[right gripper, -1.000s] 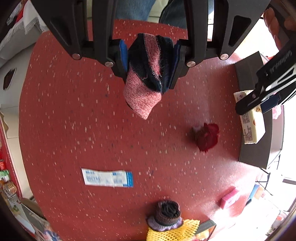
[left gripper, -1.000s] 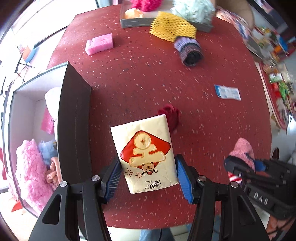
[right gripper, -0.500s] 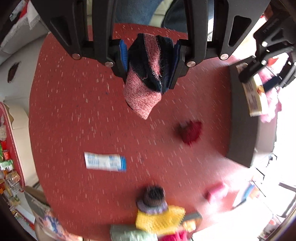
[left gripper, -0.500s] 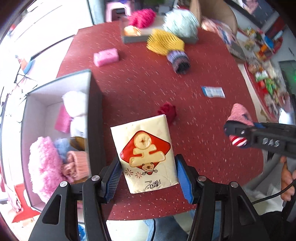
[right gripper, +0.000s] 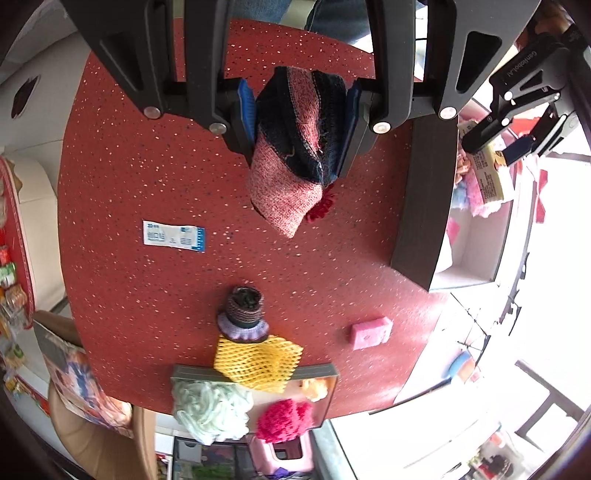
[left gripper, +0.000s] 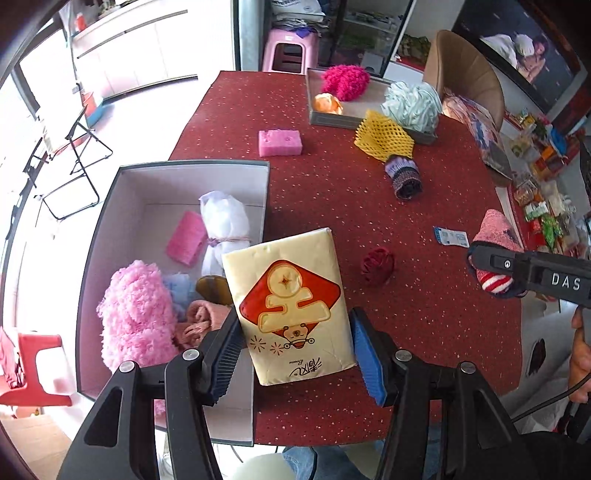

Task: Organize soft objects
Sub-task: 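Carry tissue pack over the box with left tool while right tool carries striped sock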

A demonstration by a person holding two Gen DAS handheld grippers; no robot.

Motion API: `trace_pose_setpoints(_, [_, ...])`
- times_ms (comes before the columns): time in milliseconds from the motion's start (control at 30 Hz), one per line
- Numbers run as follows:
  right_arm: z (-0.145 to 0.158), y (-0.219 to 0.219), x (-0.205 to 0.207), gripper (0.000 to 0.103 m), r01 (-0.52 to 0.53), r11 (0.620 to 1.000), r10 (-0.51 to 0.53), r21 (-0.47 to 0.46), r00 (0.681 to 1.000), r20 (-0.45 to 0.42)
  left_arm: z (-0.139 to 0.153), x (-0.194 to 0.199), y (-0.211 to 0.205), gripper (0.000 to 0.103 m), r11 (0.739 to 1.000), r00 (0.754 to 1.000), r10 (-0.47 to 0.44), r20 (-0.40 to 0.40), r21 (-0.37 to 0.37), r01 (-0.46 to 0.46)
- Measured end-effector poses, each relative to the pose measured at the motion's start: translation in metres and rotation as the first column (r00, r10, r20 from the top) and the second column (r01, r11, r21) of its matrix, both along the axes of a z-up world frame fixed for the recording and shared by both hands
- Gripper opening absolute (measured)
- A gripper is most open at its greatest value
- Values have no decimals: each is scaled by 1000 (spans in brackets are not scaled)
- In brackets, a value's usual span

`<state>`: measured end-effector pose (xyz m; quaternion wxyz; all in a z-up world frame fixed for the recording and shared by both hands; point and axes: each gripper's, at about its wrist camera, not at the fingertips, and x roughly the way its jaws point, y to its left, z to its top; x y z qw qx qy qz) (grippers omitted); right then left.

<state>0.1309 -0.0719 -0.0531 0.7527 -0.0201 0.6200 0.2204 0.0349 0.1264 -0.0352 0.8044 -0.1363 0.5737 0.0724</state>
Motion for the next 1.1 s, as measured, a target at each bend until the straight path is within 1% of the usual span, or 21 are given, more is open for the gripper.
trace_pose_setpoints(300, [9,47,-9,41,-131,990,133,-43,991,24,6,-14,31,58,995,995,95,27,4,-95])
trace_pose_setpoints(667, [17,102,-26,41,-291,954,294,-72,955,38,4,-38,66,58,976,975,219,29,-12,-219])
trace_pose_setpoints(833, [21,122,-33,41,-343,936,347,-78,937,46,3,-47,76,58,967,966,255,31,-16,-254])
trace_pose_setpoints(1100, [28,146,-40,41,-397,914,403,-83,913,62,1,-55,84,58,959,958,284,34,-18,-284])
